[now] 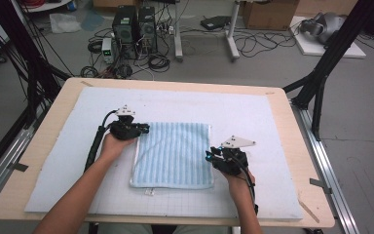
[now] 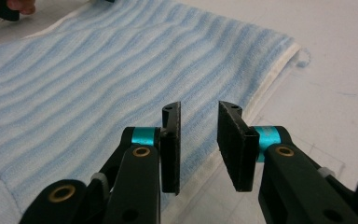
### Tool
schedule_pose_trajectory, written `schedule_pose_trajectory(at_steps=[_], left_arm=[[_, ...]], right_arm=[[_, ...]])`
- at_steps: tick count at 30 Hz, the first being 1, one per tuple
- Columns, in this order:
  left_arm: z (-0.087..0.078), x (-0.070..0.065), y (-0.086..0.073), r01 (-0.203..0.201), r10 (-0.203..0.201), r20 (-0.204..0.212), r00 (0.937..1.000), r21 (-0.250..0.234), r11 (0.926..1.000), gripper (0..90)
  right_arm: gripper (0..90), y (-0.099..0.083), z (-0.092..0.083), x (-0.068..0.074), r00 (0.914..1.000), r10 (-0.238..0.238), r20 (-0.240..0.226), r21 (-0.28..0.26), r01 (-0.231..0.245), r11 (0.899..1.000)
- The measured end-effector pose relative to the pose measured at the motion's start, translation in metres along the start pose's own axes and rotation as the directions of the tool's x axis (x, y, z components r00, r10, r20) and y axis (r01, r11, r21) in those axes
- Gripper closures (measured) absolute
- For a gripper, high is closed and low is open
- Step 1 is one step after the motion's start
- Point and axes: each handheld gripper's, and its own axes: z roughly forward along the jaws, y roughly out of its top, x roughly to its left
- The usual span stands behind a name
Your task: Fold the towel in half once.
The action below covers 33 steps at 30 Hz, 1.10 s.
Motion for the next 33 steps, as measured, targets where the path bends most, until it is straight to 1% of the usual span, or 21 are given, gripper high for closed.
schedule_pose_trajectory(at_steps=[2,3,5,7,10,13,15,17,18,19,21,23,24,26,27,28,29,30,31,32,33], left_arm=[[0.004,0.004,-0.002,0.029,-0.029,-0.025,0.9993,0.016,0.9994,82.3],[0.005,0.006,0.0,0.028,-0.027,-0.029,0.9992,0.022,0.9994,83.3],[0.007,0.006,0.003,-0.013,0.016,-0.074,0.9971,0.033,0.9994,83.4],[0.009,0.008,0.004,-0.002,0.005,-0.083,0.9965,0.038,0.9993,84.1],[0.012,0.01,0.006,-0.017,0.021,-0.101,0.9947,0.044,0.9989,86.4],[0.012,0.011,0.006,0.004,-0.001,-0.095,0.9955,0.032,0.9995,86.1],[0.01,0.011,0.006,0.015,-0.012,-0.088,0.996,0.033,0.9993,81.9],[0.008,0.011,0.006,0.029,-0.028,-0.065,0.9975,0.016,0.9995,75.1],[0.008,0.011,0.006,0.025,-0.024,-0.047,0.9986,0.015,0.9996,74.4],[0.008,0.01,0.006,0.02,-0.019,-0.037,0.9992,0.023,0.9995,78.0],[0.009,0.009,0.005,0.005,-0.004,-0.041,0.9991,0.03,0.9995,84.1],[0.01,0.009,0.005,0.017,-0.016,-0.047,0.9988,0.032,0.9993,85.9],[0.011,0.01,0.004,0.022,-0.021,-0.045,0.9988,0.032,0.9992,85.9],[0.011,0.011,0.004,0.028,-0.027,-0.052,0.9983,0.032,0.9991,86.2],[0.011,0.011,0.004,0.03,-0.028,-0.053,0.9982,0.031,0.9991,86.2],[0.011,0.011,0.004,0.034,-0.033,-0.054,0.998,0.028,0.999,86.2],[0.011,0.011,0.004,0.038,-0.037,-0.052,0.9979,0.025,0.999,86.2],[0.011,0.011,0.004,0.035,-0.033,-0.05,0.9982,0.029,0.999,86.1],[0.011,0.011,0.004,0.04,-0.039,-0.048,0.9981,0.024,0.9989,85.7],[0.01,0.012,0.004,0.039,-0.038,-0.045,0.9982,0.018,0.9991,82.9],[0.01,0.012,0.004,0.037,-0.036,-0.044,0.9984,0.01,0.9993,75.7]], right_arm=[[70.1,0.0,0.001,0.0,1.0,0.002,-0.003,0.006,-0.002,1.0],[70.1,0.0,0.002,0.0,1.0,0.0,-0.002,0.005,0.0,1.0],[70.2,0.0,0.003,-0.001,1.0,0.002,-0.004,0.011,-0.002,1.0],[70.2,0.0,0.005,-0.003,1.0,0.003,0.0,0.014,-0.003,1.0],[70.6,0.002,0.01,-0.006,0.9999,0.013,0.01,0.014,-0.013,1.0],[71.1,0.009,0.015,-0.01,0.9995,0.013,0.029,0.009,-0.014,1.0],[72.0,0.017,0.02,-0.015,0.9992,0.02,0.035,-0.001,-0.02,1.0],[75.9,0.026,0.028,-0.022,0.9988,0.022,0.044,0.002,-0.022,1.0],[78.0,0.03,0.033,-0.026,0.9988,0.025,0.042,-0.002,-0.025,1.0],[78.6,0.033,0.04,-0.029,0.9988,0.016,0.047,-0.001,-0.016,1.0],[80.0,0.04,0.055,-0.036,0.9988,0.014,0.047,0.027,-0.015,1.0],[79.9,0.047,0.069,-0.04,0.9989,0.011,0.046,0.062,-0.014,0.998],[79.9,0.049,0.075,-0.042,0.9984,-0.009,0.056,0.076,0.005,0.997],[79.9,0.05,0.084,-0.047,0.9961,-0.009,0.088,0.113,-0.001,0.994],[79.9,0.049,0.087,-0.05,0.9929,-0.003,0.119,0.143,-0.014,0.99],[80.3,0.046,0.088,-0.055,0.9921,0.025,0.123,0.149,-0.044,0.988],[80.2,0.045,0.087,-0.059,0.9919,0.058,0.113,0.132,-0.073,0.989],[80.0,0.045,0.086,-0.059,0.9911,0.059,0.12,0.133,-0.075,0.988],[79.3,0.044,0.084,-0.06,0.9909,0.038,0.129,0.138,-0.056,0.989],[78.5,0.044,0.082,-0.061,0.9911,0.046,0.125,0.134,-0.063,0.989],[77.0,0.044,0.079,-0.062,0.991,0.054,0.122,0.123,-0.069,0.99]])
